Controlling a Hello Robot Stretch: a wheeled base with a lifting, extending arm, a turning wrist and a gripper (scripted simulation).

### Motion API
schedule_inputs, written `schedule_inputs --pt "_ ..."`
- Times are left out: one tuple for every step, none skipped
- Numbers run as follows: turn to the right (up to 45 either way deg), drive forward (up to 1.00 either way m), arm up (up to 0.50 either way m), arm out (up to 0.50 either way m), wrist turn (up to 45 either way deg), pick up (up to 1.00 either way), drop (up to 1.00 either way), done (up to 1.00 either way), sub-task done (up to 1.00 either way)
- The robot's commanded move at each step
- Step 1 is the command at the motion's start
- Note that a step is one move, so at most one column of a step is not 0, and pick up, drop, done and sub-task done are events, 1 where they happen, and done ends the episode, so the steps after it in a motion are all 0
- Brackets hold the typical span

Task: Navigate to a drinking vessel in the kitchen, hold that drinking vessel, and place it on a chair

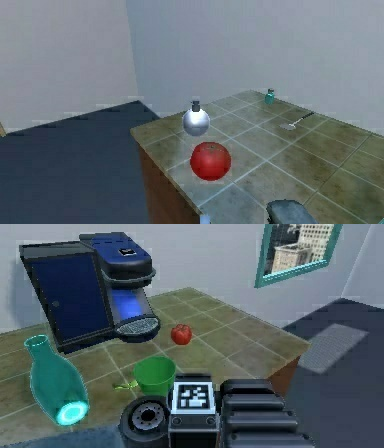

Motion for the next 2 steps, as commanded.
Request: schedule_inputs --pt "-45.0 0.0 0.0 0.0 0.0 0.0 0.0 0.0 0.0" --pt "-45.0 0.0 0.0 0.0 0.0 0.0 0.0 0.0 0.0"
